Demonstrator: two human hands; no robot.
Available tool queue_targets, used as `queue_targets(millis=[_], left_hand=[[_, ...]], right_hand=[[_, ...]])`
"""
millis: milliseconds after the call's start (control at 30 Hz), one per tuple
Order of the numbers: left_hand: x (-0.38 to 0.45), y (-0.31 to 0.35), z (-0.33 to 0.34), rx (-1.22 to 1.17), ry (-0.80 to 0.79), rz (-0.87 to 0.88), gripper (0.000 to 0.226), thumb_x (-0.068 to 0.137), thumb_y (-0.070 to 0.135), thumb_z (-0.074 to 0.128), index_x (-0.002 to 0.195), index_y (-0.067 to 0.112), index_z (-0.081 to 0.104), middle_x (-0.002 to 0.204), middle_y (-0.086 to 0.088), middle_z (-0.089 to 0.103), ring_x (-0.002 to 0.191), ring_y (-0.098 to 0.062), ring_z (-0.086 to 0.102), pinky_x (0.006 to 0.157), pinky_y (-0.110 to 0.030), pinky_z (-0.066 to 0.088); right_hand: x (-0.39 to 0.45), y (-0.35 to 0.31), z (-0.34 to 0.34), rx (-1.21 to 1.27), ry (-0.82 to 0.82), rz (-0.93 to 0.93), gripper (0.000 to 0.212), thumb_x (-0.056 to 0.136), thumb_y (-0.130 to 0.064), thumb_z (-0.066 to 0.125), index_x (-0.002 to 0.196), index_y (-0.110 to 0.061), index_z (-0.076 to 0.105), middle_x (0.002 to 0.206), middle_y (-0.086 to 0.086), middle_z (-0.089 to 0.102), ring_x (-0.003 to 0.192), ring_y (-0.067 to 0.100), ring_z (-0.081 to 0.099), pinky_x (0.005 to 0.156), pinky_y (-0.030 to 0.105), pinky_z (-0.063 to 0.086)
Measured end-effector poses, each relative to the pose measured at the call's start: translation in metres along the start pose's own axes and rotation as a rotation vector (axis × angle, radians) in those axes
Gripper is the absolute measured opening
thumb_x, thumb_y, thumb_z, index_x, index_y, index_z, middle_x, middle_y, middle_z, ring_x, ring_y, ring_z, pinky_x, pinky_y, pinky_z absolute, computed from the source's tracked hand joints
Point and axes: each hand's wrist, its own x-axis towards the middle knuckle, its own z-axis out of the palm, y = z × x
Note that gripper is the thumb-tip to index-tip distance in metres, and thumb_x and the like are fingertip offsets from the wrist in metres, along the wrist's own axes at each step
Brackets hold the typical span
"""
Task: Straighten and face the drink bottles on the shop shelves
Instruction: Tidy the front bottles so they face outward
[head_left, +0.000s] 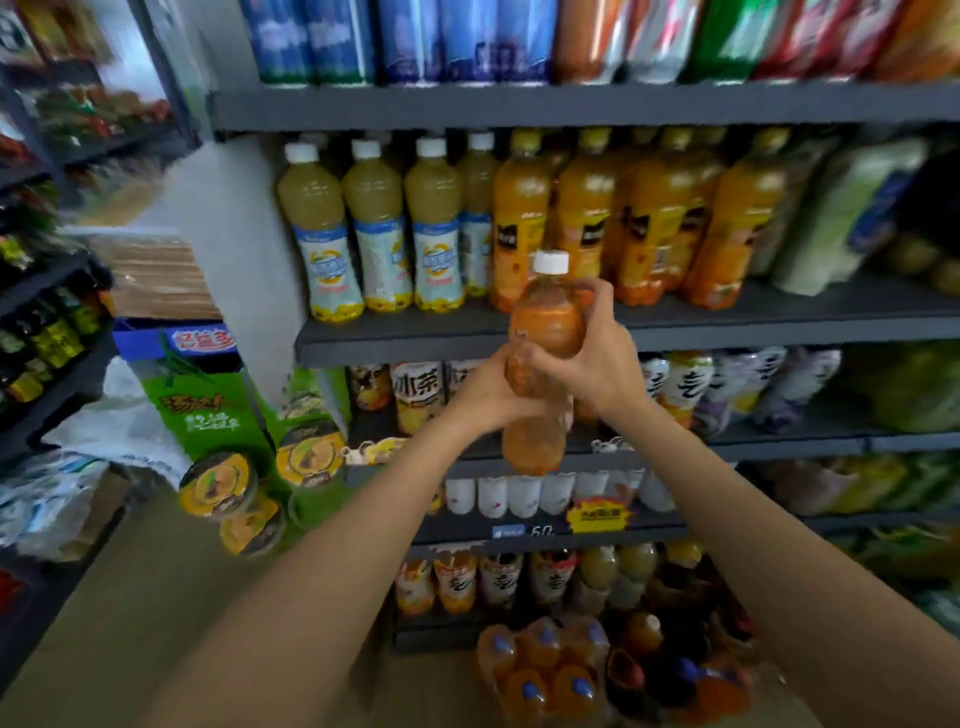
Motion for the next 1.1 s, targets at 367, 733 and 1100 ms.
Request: queue_targets(millis=[367, 733, 1100], left_hand=[[0.063, 0.145, 0.22, -0.148, -0.053, 0.109, 0.059, 0.067, 0.034, 0.083, 0.118, 0.025, 0.053, 0.113, 0.006, 0.064, 0.106, -0.012, 0.059, 0.093, -0.032, 0.048], [0.124, 0.272, 0.471, 0.163, 0.02, 0.268, 0.075, 0.062, 0.056, 0.079, 0.123, 0.023, 0.049, 0.117, -0.002, 0.061, 0.111, -0.022, 0.055, 0.088, -0.039, 0.05], [0.234, 0.331, 0.58, 0.229, -0.058, 0.511, 0.06, 0.069, 0.035, 0.077, 0.121, 0.02, 0.051, 0.099, 0.0, 0.045, 0.11, -0.025, 0.046, 0.09, -0.035, 0.045]], right_hand=[[-0.016, 0.125, -0.266, 0.33, 0.206, 0.342, 0.029, 0.095, -0.04, 0.049, 0.095, -0.012, 0.059, 0.082, 0.003, 0.069, 0.055, 0.008, 0.056, 0.044, 0.02, 0.044], [-0.066, 0.262, -0.501, 0.205, 0.334, 0.405, 0.034, 0.089, -0.051, 0.051, 0.095, -0.018, 0.06, 0.096, 0.003, 0.065, 0.091, 0.022, 0.063, 0.087, 0.047, 0.051], [-0.023, 0.372, -0.573, -0.05, 0.301, 0.402, 0.048, 0.069, -0.032, 0.08, 0.11, -0.016, 0.058, 0.098, -0.004, 0.061, 0.091, 0.011, 0.058, 0.074, 0.021, 0.043]])
